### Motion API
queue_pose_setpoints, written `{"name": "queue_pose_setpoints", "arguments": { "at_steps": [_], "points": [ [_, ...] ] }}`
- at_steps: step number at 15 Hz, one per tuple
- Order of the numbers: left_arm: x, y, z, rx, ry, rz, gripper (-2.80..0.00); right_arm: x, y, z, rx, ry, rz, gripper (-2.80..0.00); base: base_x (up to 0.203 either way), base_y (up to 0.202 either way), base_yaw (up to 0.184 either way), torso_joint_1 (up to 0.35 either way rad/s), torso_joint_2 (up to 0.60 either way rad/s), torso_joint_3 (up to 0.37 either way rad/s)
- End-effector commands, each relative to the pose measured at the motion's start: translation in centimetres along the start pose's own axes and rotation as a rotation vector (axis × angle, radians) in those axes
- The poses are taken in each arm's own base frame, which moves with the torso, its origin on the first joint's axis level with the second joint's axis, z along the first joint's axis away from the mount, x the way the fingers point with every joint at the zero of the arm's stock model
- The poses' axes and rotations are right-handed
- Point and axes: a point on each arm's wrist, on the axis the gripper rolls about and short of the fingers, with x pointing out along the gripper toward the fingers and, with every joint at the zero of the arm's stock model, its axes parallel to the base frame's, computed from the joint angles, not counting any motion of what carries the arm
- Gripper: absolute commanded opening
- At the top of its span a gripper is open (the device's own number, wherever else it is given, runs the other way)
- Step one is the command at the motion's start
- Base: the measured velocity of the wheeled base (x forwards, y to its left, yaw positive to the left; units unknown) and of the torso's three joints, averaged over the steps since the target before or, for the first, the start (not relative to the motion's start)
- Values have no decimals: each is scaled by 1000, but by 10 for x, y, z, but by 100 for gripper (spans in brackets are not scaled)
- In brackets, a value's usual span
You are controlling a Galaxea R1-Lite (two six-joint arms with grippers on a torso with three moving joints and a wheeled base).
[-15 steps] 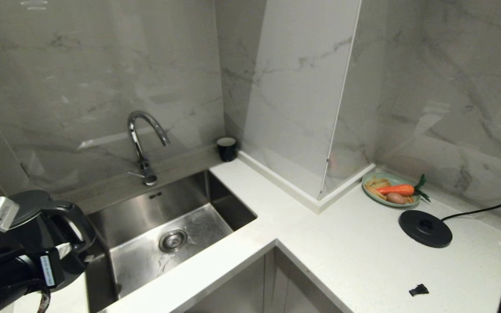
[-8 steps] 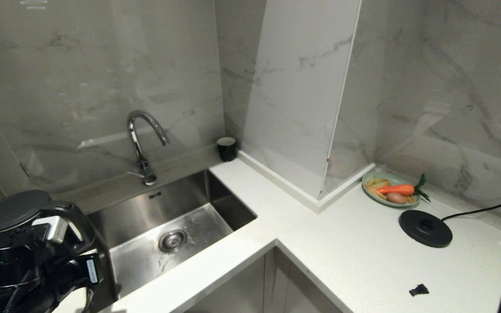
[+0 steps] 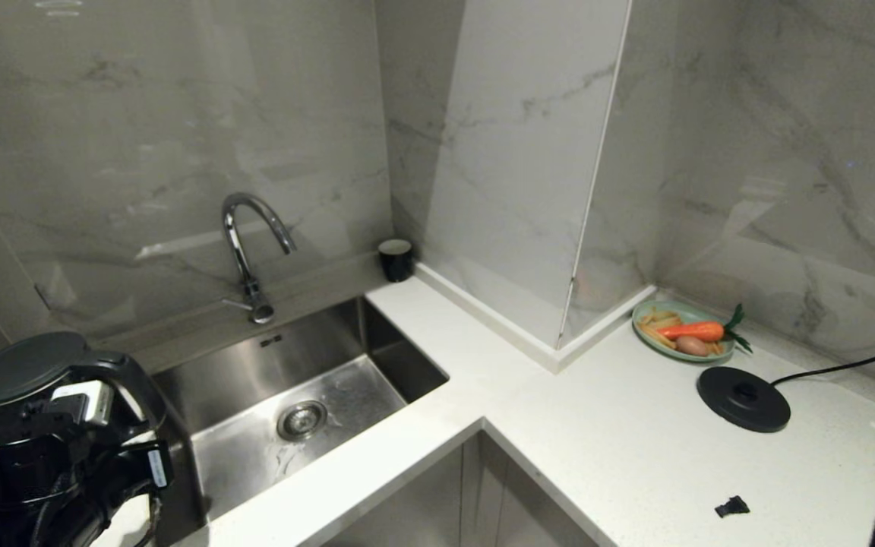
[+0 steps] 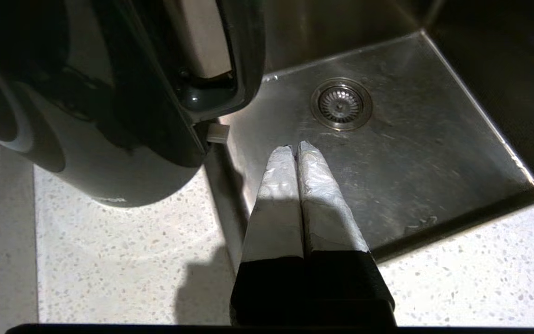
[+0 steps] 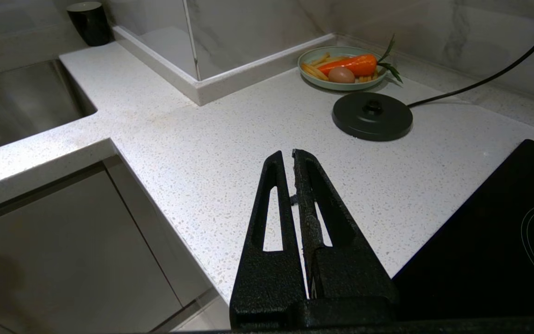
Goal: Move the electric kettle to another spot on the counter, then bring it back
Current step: Grab the kettle
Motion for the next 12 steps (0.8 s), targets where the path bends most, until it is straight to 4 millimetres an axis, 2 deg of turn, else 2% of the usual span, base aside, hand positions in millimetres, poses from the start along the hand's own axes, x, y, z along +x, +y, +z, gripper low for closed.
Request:
{"name": "queue_pose_setpoints", "arguments": {
  "at_steps": [1, 2, 8, 12],
  "points": [
    [-1, 4, 4, -11, -23, 17, -280, 0, 0, 0, 0, 0, 0, -280, 0, 0, 0, 0, 0, 0],
    [0, 4, 2, 0, -15, 19, 0, 0, 0, 0, 0, 0, 0, -280, 0, 0, 0, 0, 0, 0],
    [22, 1, 5, -3, -30, 16, 0, 0, 0, 0, 0, 0, 0, -280, 0, 0, 0, 0, 0, 0],
    [9, 3, 3, 0, -13, -8, 0, 0, 0, 0, 0, 1, 0, -280, 0, 0, 0, 0, 0, 0]
  ]
}}
